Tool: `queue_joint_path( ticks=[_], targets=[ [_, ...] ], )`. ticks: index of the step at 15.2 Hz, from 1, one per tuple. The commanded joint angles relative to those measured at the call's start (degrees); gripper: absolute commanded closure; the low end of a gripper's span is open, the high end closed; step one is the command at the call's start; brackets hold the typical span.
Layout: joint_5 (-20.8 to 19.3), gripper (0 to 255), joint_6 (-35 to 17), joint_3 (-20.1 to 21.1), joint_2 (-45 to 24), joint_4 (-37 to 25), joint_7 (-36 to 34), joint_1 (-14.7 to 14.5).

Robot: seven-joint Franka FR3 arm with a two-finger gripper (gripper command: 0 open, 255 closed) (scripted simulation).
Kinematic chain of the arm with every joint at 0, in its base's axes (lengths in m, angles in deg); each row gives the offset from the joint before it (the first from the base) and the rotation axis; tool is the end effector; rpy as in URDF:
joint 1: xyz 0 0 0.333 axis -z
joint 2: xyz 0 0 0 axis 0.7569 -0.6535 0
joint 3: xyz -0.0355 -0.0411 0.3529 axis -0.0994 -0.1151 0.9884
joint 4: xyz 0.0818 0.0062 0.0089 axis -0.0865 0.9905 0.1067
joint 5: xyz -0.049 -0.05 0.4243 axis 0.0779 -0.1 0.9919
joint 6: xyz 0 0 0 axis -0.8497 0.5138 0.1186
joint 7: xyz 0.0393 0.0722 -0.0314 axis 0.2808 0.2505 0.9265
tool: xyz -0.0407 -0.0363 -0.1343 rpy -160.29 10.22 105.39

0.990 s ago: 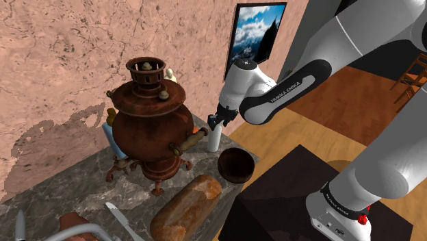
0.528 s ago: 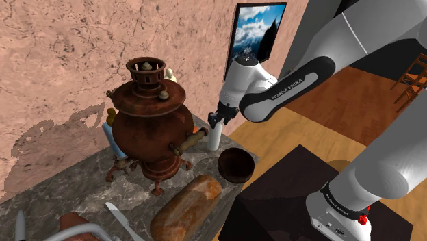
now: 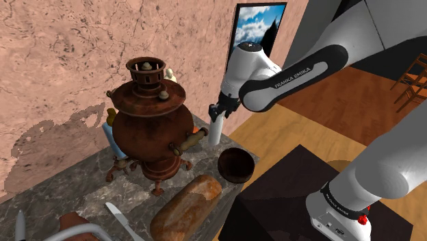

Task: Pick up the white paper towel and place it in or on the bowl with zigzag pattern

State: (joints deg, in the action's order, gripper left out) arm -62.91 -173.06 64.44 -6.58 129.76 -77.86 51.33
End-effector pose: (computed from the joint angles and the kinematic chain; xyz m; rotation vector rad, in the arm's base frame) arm 0.5036 0.1612 0.3101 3.1002 -0.2410 0.3541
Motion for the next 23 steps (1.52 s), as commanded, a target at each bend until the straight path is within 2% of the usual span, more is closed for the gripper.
queue_joint_path(
  ticks=[1, 18, 23],
  targets=[
    [1.32, 255, 1.62, -0.02, 1.43, -0.31, 1.06, -0.14],
    [6.89, 255, 14.86, -1.11, 9.42, -6.18, 6.00, -1.20],
    [11.33, 255, 19.72, -2.01, 21.82, 0.97, 7.72, -3.78]
  ],
)
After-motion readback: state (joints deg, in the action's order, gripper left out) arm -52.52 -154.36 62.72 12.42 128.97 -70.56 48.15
